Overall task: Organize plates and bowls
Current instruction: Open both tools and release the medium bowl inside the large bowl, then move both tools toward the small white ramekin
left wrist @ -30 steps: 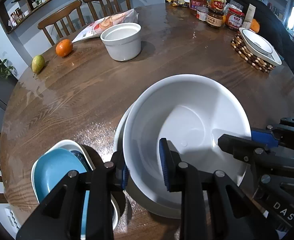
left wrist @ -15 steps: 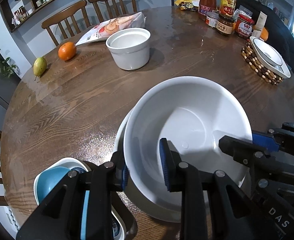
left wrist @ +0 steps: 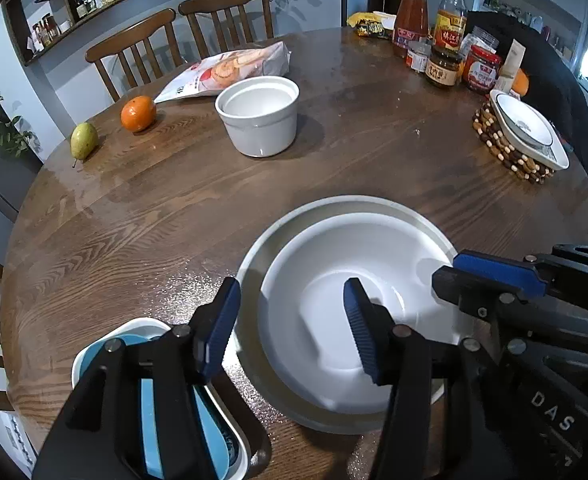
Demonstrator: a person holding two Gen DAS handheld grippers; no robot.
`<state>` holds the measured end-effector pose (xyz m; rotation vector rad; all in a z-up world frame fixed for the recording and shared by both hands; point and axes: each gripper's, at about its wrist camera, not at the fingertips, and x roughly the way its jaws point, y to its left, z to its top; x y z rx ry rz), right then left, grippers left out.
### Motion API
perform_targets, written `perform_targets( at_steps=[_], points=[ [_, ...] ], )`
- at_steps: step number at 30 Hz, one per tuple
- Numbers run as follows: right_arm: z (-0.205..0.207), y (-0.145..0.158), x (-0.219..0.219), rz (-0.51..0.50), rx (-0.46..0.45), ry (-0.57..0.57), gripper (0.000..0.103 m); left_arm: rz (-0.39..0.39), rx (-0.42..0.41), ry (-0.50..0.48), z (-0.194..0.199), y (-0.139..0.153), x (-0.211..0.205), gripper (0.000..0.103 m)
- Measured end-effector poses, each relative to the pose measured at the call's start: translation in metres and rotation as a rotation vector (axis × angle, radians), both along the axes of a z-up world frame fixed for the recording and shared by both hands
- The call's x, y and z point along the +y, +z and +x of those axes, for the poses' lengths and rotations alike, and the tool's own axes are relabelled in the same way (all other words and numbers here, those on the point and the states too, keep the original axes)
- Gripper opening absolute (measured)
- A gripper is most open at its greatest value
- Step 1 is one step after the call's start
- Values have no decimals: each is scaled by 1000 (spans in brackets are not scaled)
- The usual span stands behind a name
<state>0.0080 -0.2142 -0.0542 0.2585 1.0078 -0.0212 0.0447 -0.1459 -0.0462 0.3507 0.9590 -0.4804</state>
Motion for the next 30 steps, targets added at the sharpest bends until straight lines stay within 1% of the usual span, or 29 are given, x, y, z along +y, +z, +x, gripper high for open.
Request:
perform_targets(
  at_steps=[1, 2, 3, 4, 7, 8, 10, 11, 12, 14, 19, 22, 30],
  points=[
    [-1, 1, -1, 2, -3, -1, 14, -5, 0, 1, 0, 2, 1, 53],
    [-1, 2, -1, 2, -7, -2, 14, -9, -1, 3, -1, 4, 2, 56],
    [-1, 3, -1, 1, -9, -3, 14, -13, -5, 7, -1, 6, 3, 59],
    [-2, 4, -2, 2, -11, -4, 14, -15, -8, 11, -1, 7, 4, 66],
    [-5, 7, -3, 7, -16, -9, 14, -31, -8, 23, -2, 11, 9, 69],
    [-5, 7, -4, 9, -17, -12, 15, -34, -7, 30, -2, 12, 10, 72],
    [-7, 8, -5, 14, -16, -17, 19, -41, -10, 40, -2, 15, 14, 76],
    [-8, 8, -6, 17, -18, -19, 27, -44, -10, 44, -2, 16, 15, 78],
    [-9, 9, -7, 20, -21, -24, 34, -47, -10, 49, -2, 17, 17, 78],
    [-11, 11, -8, 25, -32, -34, 39, -53, -7, 58, -1, 18, 20, 78],
    [-13, 15, -10, 32, -41, -44, 40, -67, 0, 87, 1, 22, 28, 78],
    [-15, 18, -10, 41, -45, -52, 42, -76, 2, 106, 3, 24, 34, 87],
    [-14, 26, -10, 40, -64, -53, 43, -104, -13, 129, 5, 35, 45, 87]
  ],
)
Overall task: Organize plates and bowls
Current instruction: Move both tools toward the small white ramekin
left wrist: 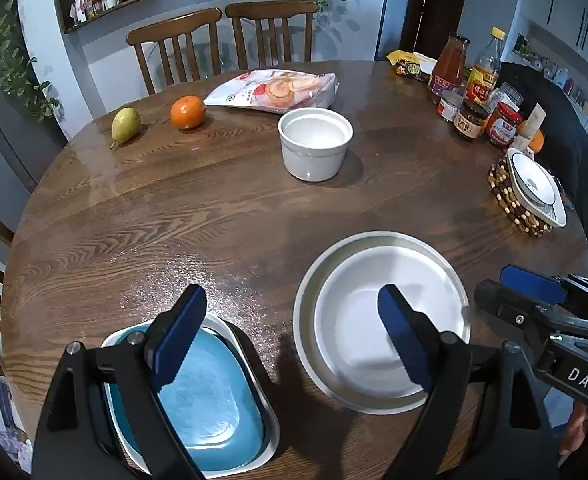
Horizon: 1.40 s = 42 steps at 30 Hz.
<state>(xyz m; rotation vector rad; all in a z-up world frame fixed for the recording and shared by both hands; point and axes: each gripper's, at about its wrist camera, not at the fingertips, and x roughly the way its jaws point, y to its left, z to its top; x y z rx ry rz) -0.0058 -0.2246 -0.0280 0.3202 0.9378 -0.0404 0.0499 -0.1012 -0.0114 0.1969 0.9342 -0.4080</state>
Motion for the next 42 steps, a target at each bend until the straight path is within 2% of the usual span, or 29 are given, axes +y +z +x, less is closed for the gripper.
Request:
perform_targets(
  at_steps=[11, 16, 21, 28, 33, 42],
  points=[
    [5, 6, 5, -7, -11, 25, 43, -11, -10, 5, 2, 6, 4, 87],
    [14, 10, 5, -31, -14, 45, 43, 8, -29, 4, 11, 12, -1, 87],
    [35, 19, -7, -13, -28, 50, 43, 13, -61, 13, 31, 26, -11, 87],
    [85, 33, -34, 66, -44, 26, 43, 22, -78, 83, 86, 41, -24, 87],
    [128, 29, -44, 83, -21, 42, 43, 52, -63, 119, 124, 34, -37, 87],
    [200, -10, -59, 191, 40, 72, 43, 116, 11, 130, 167, -13, -62, 87]
  ],
)
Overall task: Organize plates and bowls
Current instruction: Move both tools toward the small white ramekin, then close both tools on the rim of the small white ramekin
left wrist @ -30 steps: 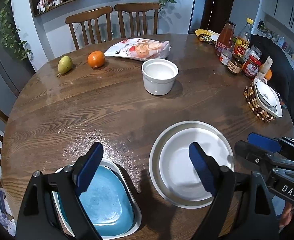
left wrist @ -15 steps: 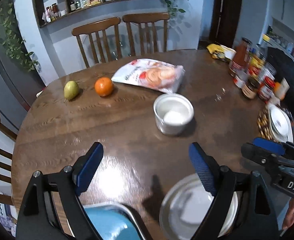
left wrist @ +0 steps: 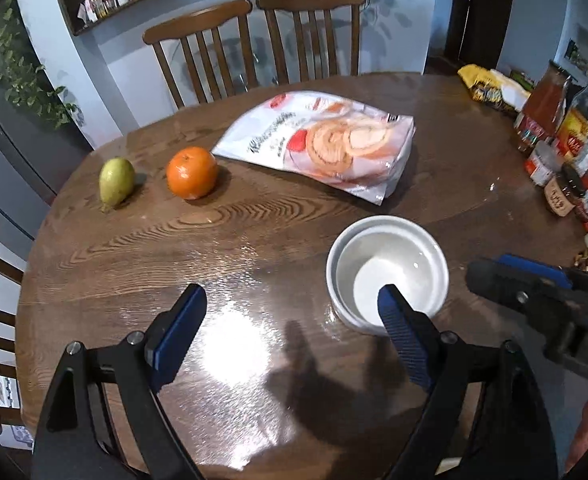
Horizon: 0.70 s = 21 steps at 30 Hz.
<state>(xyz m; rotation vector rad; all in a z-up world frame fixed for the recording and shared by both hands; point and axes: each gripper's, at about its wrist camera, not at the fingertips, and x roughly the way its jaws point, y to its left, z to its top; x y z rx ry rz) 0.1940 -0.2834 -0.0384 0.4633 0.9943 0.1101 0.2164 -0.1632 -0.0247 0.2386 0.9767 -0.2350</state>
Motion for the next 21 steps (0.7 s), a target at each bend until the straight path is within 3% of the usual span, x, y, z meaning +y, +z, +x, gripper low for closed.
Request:
perform_targets(
  at_steps=[6, 9, 17, 21],
  points=[
    [25, -19, 2, 36, 16, 31, 43, 5, 13, 9, 12, -14, -12, 85],
    [33, -28, 2, 68, 33, 45, 43, 4, 24, 11, 15, -19, -17, 78],
    [43, -41, 12, 33, 63, 89, 31, 19, 77, -14, 22, -39, -30, 45],
    [45, -43, 14, -12, 69, 101, 22, 31, 94, -29, 21, -45, -33, 35]
  ],
)
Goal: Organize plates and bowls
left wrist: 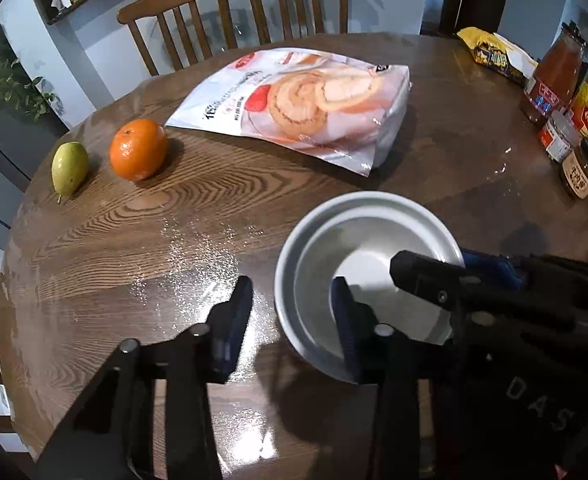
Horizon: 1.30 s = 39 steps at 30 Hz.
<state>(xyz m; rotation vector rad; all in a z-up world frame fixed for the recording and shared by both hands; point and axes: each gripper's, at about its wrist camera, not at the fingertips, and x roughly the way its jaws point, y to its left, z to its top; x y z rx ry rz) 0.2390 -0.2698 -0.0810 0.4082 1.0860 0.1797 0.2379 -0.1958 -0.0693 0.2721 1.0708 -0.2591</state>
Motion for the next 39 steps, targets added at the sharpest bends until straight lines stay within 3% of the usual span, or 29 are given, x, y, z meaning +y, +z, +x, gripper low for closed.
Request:
perform_targets(
  at_steps=[6, 14, 39],
  points=[
    [3, -3, -2, -20, -8, 19, 21, -25, 14, -9, 1, -3, -3, 22],
    [2, -3, 3, -62, -40, 19, 20, -38, 12, -12, 0, -3, -3, 22],
    [-9, 2, -5, -32, -68, -14, 15, -58, -15, -5, -6, 3, -3, 21]
  ],
)
